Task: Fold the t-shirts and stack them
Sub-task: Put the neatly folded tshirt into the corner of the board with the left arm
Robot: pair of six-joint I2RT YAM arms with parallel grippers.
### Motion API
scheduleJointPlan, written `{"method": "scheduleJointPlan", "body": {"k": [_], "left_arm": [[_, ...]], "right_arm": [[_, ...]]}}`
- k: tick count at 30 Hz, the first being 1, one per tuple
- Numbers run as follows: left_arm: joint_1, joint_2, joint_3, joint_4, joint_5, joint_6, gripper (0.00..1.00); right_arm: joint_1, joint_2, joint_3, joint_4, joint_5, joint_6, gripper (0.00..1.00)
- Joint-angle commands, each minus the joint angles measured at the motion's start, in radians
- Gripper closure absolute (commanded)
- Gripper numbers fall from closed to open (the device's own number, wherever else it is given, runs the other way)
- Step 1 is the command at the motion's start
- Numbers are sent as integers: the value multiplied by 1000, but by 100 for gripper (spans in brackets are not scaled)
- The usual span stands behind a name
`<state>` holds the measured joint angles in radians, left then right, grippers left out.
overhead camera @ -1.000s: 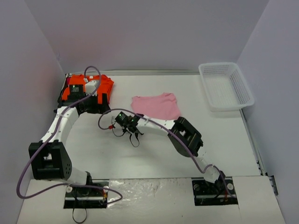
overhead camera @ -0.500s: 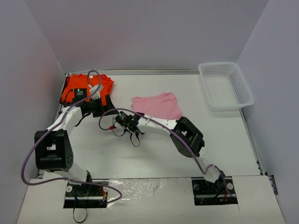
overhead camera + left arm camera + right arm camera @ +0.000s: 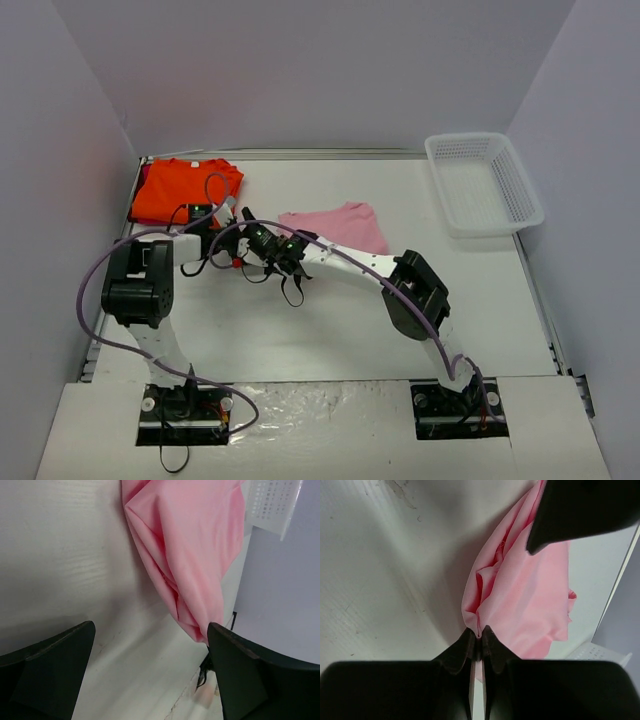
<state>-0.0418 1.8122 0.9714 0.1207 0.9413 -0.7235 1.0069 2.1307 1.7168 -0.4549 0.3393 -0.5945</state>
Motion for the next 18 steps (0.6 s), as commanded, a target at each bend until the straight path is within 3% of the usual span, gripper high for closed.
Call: {"method": "scheduleJointPlan", "body": {"k": [1, 11, 18], "left_arm": [[-50, 50, 21, 181, 59, -191, 6], [-101, 219, 6, 398, -4, -404, 6], [-150, 253, 20, 560, -16, -426, 6]], "right_arm": [[-10, -26, 49, -48, 12, 5, 100], [-13, -9, 64, -73, 12, 7, 100], [-10, 9, 81, -93, -3, 12, 100]]}}
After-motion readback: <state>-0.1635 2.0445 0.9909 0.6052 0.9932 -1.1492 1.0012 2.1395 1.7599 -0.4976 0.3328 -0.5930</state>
